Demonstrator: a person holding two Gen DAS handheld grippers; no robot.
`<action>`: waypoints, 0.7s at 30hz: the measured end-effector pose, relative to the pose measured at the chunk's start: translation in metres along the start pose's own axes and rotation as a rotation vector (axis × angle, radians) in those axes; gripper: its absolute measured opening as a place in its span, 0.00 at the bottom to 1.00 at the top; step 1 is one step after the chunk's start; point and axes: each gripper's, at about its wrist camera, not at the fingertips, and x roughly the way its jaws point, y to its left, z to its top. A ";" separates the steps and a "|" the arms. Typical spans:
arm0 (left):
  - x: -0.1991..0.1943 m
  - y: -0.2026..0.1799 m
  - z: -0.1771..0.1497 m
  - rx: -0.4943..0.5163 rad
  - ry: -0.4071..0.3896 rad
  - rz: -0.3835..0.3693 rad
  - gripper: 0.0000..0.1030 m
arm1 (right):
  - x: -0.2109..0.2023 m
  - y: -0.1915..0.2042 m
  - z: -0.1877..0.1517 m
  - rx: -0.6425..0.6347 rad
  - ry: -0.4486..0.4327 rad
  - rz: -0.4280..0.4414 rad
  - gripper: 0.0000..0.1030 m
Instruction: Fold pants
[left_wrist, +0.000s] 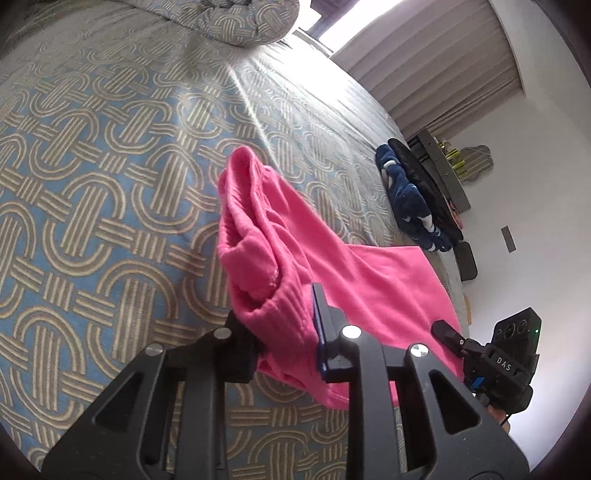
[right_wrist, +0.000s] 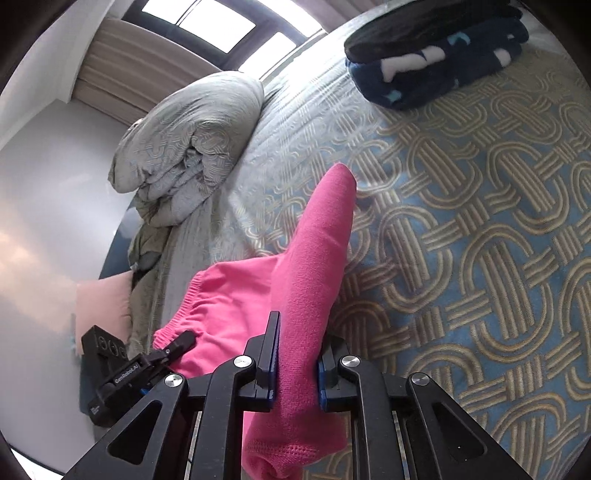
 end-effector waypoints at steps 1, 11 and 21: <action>-0.002 -0.003 -0.001 0.007 -0.003 -0.003 0.24 | -0.001 0.003 0.000 -0.008 -0.005 -0.002 0.14; -0.019 -0.040 -0.004 0.052 -0.021 -0.054 0.24 | -0.037 0.013 0.000 -0.053 -0.058 0.012 0.13; -0.008 -0.123 -0.014 0.126 0.004 -0.112 0.24 | -0.116 -0.011 0.008 -0.025 -0.153 0.019 0.13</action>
